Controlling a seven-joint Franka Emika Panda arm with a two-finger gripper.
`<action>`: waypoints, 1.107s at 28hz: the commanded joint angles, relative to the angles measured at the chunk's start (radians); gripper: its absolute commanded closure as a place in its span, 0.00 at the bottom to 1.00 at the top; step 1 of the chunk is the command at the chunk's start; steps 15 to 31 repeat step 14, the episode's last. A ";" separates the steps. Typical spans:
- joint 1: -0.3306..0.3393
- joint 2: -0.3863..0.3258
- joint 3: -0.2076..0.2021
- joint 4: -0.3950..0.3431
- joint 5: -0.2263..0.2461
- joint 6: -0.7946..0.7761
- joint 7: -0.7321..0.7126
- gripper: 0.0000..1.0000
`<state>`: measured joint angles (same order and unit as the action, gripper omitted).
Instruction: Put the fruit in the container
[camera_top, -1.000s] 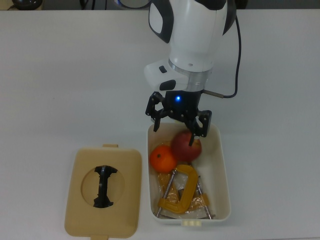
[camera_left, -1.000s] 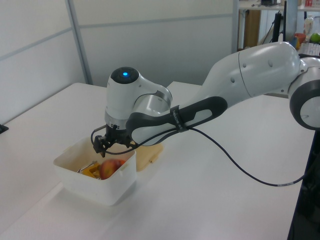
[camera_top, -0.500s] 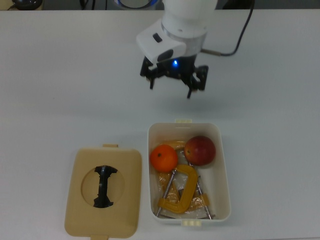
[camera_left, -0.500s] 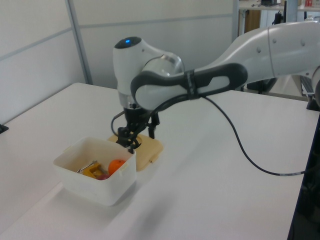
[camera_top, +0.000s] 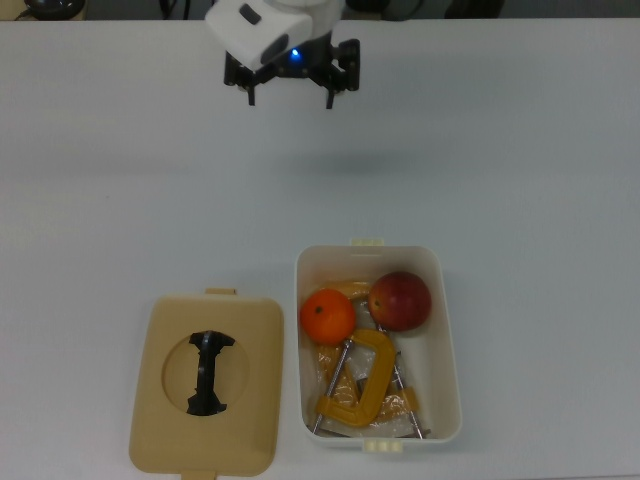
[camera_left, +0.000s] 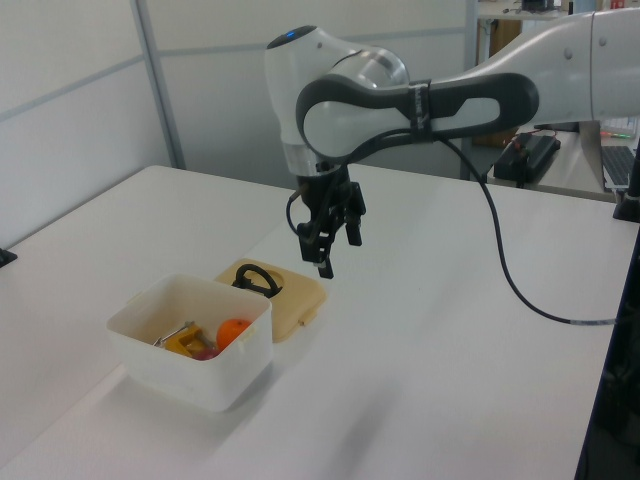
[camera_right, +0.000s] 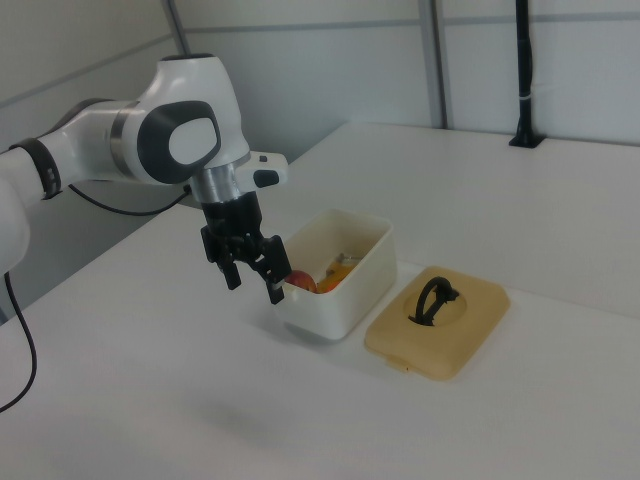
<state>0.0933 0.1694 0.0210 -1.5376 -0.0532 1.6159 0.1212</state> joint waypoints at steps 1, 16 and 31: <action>-0.003 -0.067 -0.033 -0.058 0.026 -0.005 -0.058 0.00; 0.000 -0.077 -0.059 -0.055 0.026 -0.005 -0.061 0.00; 0.000 -0.077 -0.059 -0.055 0.026 -0.005 -0.061 0.00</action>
